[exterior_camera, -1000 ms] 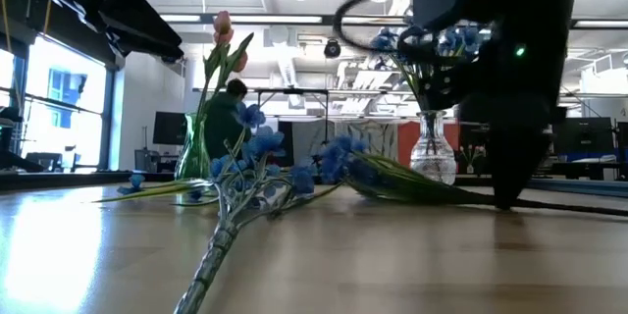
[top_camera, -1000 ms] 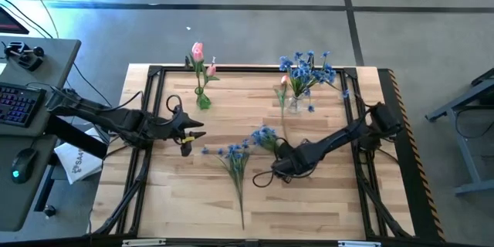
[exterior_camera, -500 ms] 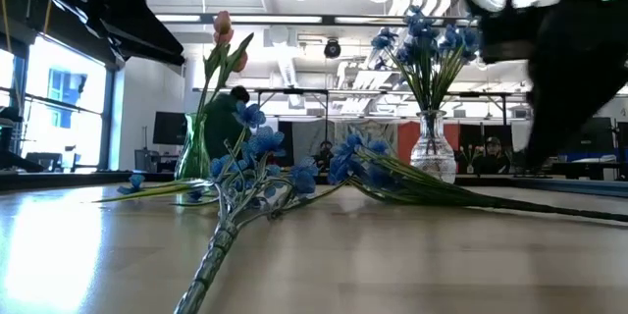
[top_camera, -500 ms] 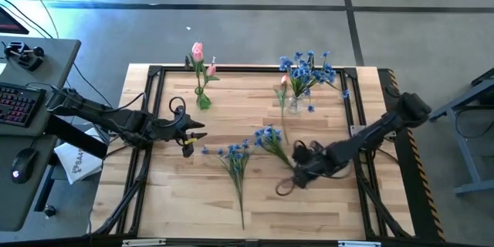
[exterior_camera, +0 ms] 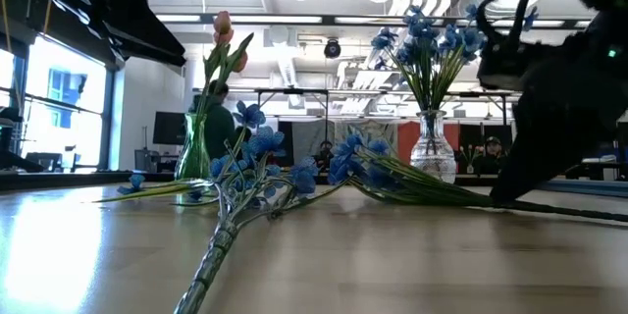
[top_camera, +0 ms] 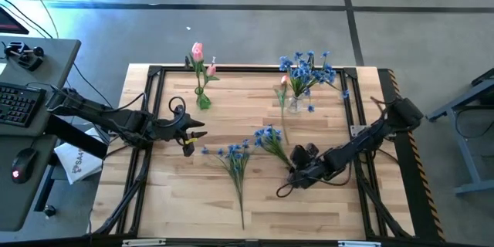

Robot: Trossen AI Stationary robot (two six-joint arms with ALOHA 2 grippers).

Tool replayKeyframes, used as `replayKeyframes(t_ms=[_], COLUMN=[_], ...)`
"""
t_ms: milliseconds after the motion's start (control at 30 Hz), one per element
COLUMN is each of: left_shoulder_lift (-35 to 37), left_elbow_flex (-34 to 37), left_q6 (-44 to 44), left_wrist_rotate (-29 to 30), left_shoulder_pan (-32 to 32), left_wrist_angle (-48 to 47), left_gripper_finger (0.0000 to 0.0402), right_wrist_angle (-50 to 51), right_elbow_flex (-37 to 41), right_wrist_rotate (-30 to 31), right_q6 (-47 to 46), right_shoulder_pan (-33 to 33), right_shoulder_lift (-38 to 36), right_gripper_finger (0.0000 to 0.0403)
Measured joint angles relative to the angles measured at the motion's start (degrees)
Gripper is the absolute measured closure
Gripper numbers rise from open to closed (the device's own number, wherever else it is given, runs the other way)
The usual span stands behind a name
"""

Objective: Sort flowers into vase by color
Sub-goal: Put the top blue flowers into the transparent vase

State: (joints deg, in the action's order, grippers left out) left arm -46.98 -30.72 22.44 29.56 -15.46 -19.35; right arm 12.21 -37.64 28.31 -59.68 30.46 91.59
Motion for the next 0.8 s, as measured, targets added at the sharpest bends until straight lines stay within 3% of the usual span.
replayKeyframes(t_ms=[167,400,567,800], left_shoulder_lift=[0.0,0.0,0.0,-0.1], left_elbow_flex=[0.0,0.0,0.0,0.0], left_q6=[0.0,0.0,0.0,-1.7], left_wrist_rotate=[0.0,0.0,0.1,0.2], left_shoulder_pan=[0.0,0.0,0.0,0.0], left_wrist_angle=[0.0,0.1,0.1,1.8], left_gripper_finger=[0.0255,0.0255,0.0255,0.0255], right_wrist_angle=[0.4,1.3,-0.9,-13.0], right_elbow_flex=[-1.6,-1.9,-1.8,-1.8], right_wrist_rotate=[0.5,0.3,3.3,16.1], right_q6=[2.8,2.9,4.3,16.3], right_shoulder_pan=[-0.4,-0.5,-0.4,-0.4], right_shoulder_lift=[3.0,3.2,3.2,3.2], right_gripper_finger=[0.0228,0.0381,0.039,0.0399])
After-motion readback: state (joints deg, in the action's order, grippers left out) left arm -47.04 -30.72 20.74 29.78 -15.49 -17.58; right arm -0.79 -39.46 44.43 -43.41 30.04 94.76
